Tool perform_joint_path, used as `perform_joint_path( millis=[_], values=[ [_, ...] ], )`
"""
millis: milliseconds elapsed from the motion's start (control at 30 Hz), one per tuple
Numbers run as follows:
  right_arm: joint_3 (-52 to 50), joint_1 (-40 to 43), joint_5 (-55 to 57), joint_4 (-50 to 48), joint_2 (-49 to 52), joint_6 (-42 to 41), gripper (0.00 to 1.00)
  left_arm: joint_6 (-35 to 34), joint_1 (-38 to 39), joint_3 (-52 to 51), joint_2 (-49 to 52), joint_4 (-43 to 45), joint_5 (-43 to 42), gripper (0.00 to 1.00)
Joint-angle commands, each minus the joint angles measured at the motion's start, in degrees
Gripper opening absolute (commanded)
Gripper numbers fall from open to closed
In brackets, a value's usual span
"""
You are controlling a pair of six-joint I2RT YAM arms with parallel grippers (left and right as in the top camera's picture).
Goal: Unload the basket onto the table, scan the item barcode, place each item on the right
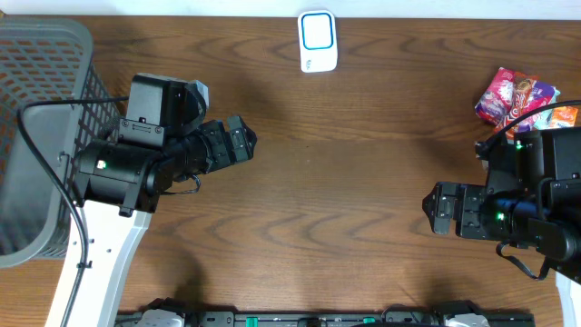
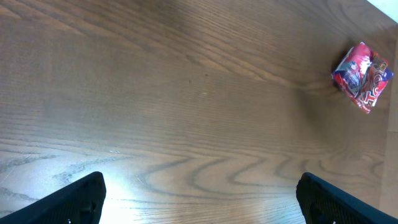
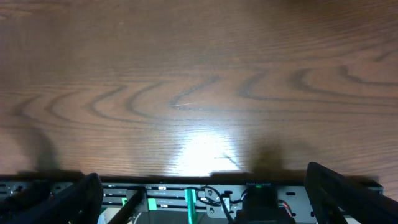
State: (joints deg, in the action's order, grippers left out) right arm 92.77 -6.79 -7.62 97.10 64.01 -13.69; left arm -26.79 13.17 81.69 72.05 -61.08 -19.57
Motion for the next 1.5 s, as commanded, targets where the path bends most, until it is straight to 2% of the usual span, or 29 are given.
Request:
perform_joint_path(
  millis=[0,400,833,1033,1467],
  values=[
    [-0.44,-0.39,0.94,0.15,-1.09,1.11,0.99,0.35,-0.24,0.66,0.17,0.02,-0.31,0.98],
    [-3.32,-0.39,1.68,-7.91,-8.31,3.13,0.99,0.35,-0.24,0.66,0.17,0.02,-0.28,0.98],
    [-17.92,-0.44,1.07,-19.91,-17.16,3.30,0.99,0.35,-0.24,0.66,0.17,0.02,-0.28,0.98],
    [-25.11,-0.44,-3.52,-27.74,-22.10,7.91,0.99,0.35,-0.24,0.66,0.17,0.02,-0.28,0.98],
    [-34.84,-0.39,-3.91,-38.38,-31.61,8.68,0.99,0.35,-0.24,0.66,0.17,0.02,-0.28,0.98]
  ],
)
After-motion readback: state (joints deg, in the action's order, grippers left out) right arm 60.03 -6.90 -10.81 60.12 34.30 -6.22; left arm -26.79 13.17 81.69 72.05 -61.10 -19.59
